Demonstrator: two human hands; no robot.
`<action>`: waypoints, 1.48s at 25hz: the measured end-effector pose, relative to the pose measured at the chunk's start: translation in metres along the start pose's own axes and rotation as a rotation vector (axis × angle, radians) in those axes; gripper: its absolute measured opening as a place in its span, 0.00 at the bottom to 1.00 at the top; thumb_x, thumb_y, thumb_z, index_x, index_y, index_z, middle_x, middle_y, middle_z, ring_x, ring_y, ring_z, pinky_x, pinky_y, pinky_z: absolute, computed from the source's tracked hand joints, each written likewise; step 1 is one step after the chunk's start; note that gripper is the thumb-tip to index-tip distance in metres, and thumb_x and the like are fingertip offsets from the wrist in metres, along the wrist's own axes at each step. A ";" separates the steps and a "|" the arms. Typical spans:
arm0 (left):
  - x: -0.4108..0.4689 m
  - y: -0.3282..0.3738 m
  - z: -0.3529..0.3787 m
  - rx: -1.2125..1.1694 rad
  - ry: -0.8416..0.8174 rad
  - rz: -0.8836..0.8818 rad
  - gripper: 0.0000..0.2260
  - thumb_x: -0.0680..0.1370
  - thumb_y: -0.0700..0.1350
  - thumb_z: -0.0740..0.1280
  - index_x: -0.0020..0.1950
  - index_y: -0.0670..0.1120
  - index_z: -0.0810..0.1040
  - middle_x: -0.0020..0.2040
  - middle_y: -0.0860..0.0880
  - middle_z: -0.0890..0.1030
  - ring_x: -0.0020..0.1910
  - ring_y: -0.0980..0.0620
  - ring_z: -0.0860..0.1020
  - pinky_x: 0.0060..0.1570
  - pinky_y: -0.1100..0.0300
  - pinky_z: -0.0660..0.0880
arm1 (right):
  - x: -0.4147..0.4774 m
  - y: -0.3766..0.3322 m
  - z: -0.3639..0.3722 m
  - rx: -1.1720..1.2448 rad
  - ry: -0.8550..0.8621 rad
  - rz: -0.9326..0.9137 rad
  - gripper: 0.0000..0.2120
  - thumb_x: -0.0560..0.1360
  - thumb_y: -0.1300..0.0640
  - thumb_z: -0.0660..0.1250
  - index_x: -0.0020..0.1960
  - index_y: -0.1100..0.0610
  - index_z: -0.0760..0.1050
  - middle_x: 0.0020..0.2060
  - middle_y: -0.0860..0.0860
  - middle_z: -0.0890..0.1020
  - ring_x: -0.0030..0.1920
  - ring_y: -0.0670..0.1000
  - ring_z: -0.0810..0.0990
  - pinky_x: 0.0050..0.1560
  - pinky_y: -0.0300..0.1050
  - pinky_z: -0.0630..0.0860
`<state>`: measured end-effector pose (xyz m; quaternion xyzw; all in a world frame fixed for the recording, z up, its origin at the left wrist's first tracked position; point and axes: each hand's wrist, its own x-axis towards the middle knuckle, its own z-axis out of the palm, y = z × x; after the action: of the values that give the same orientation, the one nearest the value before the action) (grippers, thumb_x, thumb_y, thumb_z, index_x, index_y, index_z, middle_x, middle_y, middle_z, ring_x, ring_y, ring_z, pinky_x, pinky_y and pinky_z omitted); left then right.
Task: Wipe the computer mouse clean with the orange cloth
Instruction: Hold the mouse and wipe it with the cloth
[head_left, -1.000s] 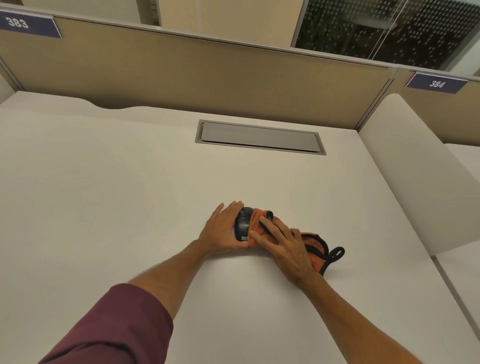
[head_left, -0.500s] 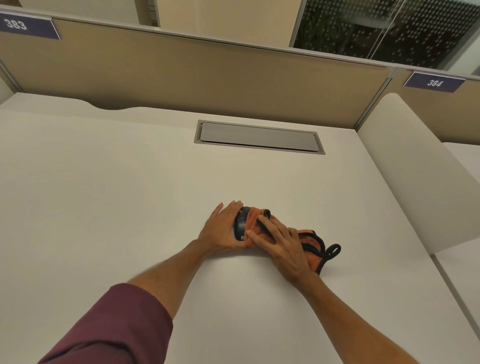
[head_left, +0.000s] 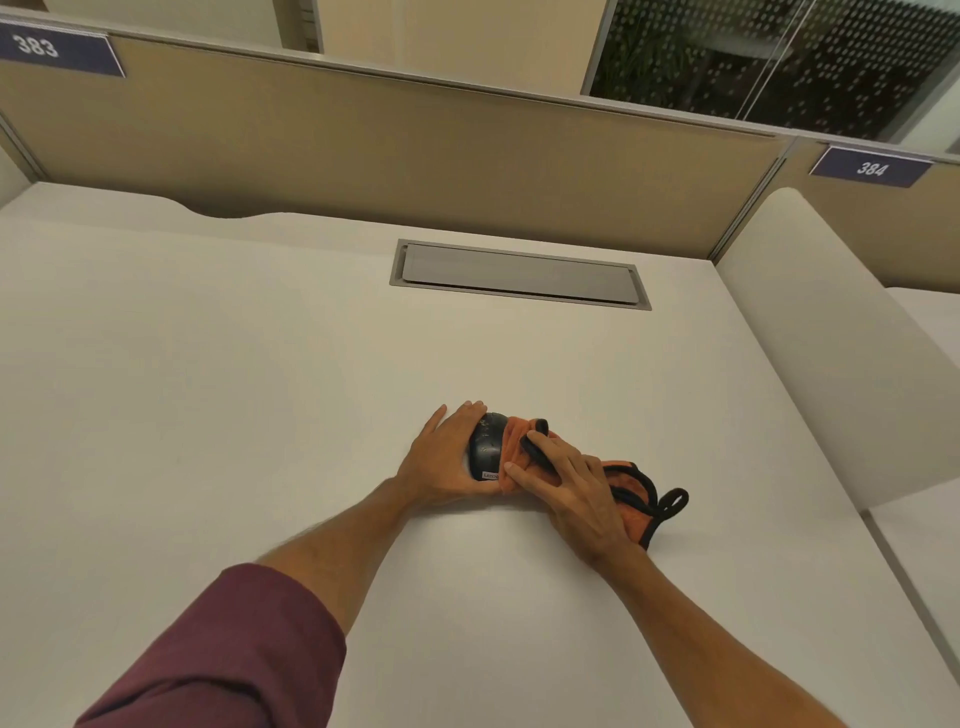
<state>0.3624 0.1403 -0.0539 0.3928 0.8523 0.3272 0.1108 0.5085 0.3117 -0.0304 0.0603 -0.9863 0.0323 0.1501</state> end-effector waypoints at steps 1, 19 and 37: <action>0.000 0.000 0.000 0.006 0.000 0.000 0.49 0.64 0.74 0.65 0.77 0.48 0.57 0.76 0.52 0.65 0.77 0.54 0.57 0.77 0.53 0.46 | 0.001 0.003 0.000 0.007 0.006 0.031 0.32 0.64 0.65 0.76 0.64 0.46 0.74 0.69 0.57 0.69 0.66 0.61 0.72 0.56 0.55 0.74; 0.001 0.000 -0.002 0.043 -0.034 -0.013 0.51 0.64 0.73 0.69 0.78 0.49 0.56 0.77 0.52 0.62 0.77 0.56 0.55 0.77 0.55 0.44 | 0.066 -0.012 -0.016 0.333 -0.038 0.391 0.09 0.76 0.47 0.61 0.54 0.43 0.76 0.54 0.42 0.79 0.57 0.47 0.74 0.60 0.52 0.70; 0.002 -0.001 -0.001 0.046 -0.029 -0.025 0.51 0.63 0.75 0.67 0.78 0.50 0.56 0.77 0.54 0.62 0.77 0.56 0.55 0.78 0.53 0.46 | 0.106 0.004 -0.013 0.066 -0.192 0.349 0.15 0.78 0.56 0.61 0.64 0.50 0.73 0.67 0.55 0.68 0.65 0.57 0.66 0.63 0.53 0.66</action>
<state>0.3596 0.1410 -0.0538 0.3893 0.8628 0.3003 0.1181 0.4109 0.3048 0.0137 -0.1038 -0.9900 0.0840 0.0456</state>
